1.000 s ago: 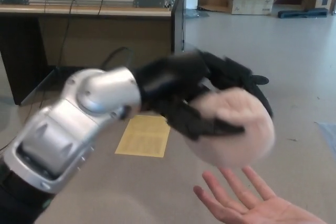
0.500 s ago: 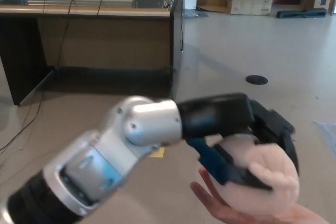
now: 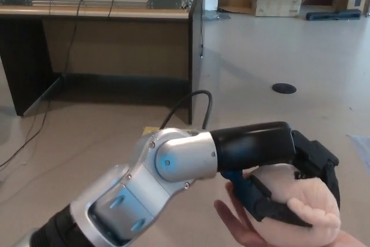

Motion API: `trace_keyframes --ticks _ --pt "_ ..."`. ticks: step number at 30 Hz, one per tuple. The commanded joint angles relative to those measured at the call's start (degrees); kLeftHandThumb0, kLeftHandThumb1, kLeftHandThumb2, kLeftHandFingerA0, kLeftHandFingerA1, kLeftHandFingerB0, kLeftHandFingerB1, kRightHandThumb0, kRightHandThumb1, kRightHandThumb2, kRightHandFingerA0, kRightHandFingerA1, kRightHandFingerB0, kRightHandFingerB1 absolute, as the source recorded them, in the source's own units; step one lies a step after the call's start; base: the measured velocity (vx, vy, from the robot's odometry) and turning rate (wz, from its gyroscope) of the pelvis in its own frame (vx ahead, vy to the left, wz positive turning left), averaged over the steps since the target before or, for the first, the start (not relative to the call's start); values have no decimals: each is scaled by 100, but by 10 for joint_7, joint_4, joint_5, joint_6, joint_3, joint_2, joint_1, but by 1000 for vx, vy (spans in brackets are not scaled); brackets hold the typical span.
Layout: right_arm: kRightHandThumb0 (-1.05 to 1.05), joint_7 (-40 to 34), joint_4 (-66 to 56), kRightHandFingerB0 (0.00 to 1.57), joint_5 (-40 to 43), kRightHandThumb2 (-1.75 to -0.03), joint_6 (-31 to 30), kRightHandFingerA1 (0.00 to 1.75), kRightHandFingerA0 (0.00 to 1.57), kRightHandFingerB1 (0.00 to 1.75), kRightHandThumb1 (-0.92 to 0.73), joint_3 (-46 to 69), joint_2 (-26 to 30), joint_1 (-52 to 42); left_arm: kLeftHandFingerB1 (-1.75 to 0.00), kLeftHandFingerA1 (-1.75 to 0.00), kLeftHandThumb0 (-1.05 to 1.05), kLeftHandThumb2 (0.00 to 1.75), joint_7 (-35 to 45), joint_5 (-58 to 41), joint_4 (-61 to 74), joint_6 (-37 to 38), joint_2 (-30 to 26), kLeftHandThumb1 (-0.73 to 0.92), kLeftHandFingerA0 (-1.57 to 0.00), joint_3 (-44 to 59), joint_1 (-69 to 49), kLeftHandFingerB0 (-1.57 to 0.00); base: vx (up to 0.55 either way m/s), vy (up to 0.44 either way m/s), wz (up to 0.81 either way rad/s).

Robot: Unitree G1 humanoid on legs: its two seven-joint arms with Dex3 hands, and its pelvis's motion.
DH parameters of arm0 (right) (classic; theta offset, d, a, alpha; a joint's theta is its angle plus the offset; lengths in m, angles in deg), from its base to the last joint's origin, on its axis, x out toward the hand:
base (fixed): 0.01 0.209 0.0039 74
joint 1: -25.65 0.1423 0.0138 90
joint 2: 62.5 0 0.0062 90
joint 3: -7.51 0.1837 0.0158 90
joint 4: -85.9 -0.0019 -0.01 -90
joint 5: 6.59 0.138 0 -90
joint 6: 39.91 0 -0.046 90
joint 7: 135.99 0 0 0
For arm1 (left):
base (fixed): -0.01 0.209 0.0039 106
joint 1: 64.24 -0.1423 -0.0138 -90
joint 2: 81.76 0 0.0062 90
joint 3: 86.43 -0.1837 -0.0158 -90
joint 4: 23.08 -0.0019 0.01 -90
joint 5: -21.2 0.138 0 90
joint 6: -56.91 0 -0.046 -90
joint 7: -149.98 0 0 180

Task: The robot extends its left hand to pick up an emotional support dumpling from the palm of a person and brings its hand down by its side. Then it extends its arm again to hand the dumpling back to the person.

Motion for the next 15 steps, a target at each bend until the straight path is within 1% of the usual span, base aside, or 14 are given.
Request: trace_keyframes --ticks 1,2,3,4,5,7,8,10,11,12,15 --pt "-64 -7 -8 54 -47 -104 -13 71 88 57 -68 -33 33 7 -49 -48 -37 89 -42 104 4 32 -3 28 0 -11 -9 0 0 0 0" --pt "-64 -8 -9 54 -46 -104 -14 71 88 57 -68 -34 33 7 -49 -48 -37 89 -42 105 3 32 -2 28 0 -10 -9 0 0 0 0" --pt "-61 -15 -16 62 -49 -63 -27 59 103 39 -75 -37 33 9 -18 -19 -90 74 -40 105 4 31 -4 42 -1 -5 -8 0 0 0 0" --pt "-61 -21 -21 62 -51 -63 -38 59 103 39 -75 -39 33 10 -18 -19 -90 74 -39 105 5 29 -5 42 -1 0 -7 0 0 0 0" --pt "-54 -30 -30 60 -49 -62 -54 47 88 39 -70 -37 30 11 -16 -15 -92 75 -34 102 3 26 -6 41 -1 9 -2 -1 0 0 0" --pt "-54 -35 -36 60 -44 -62 -62 47 88 39 -70 -34 26 11 -16 -15 -92 75 -29 100 1 25 -6 41 -1 17 2 -1 0 0 0" --pt "-46 -26 -32 43 -30 -60 -51 45 73 35 -66 -27 22 10 -13 -6 -80 89 -16 94 0 20 -8 42 0 27 9 0 0 0 0" --pt "-46 -13 -24 43 -13 -60 -34 45 73 35 -66 -19 18 9 -13 -6 -80 89 -2 86 0 15 -12 42 0 37 17 0 0 0 0" --pt "-43 -6 -21 42 -3 -60 -31 45 74 35 -65 -11 14 9 -12 -3 -80 88 10 81 0 11 -15 43 0 44 24 0 0 0 0" --pt "-42 -7 -20 45 -3 -60 -24 46 77 35 -65 -10 14 7 -7 0 -81 88 22 74 1 3 -19 43 0 49 30 0 0 0 0" --pt "-43 -7 -20 46 -6 -60 -15 47 79 35 -64 -7 13 4 -6 0 -82 89 45 62 4 -8 -24 43 0 61 37 0 0 0 0"
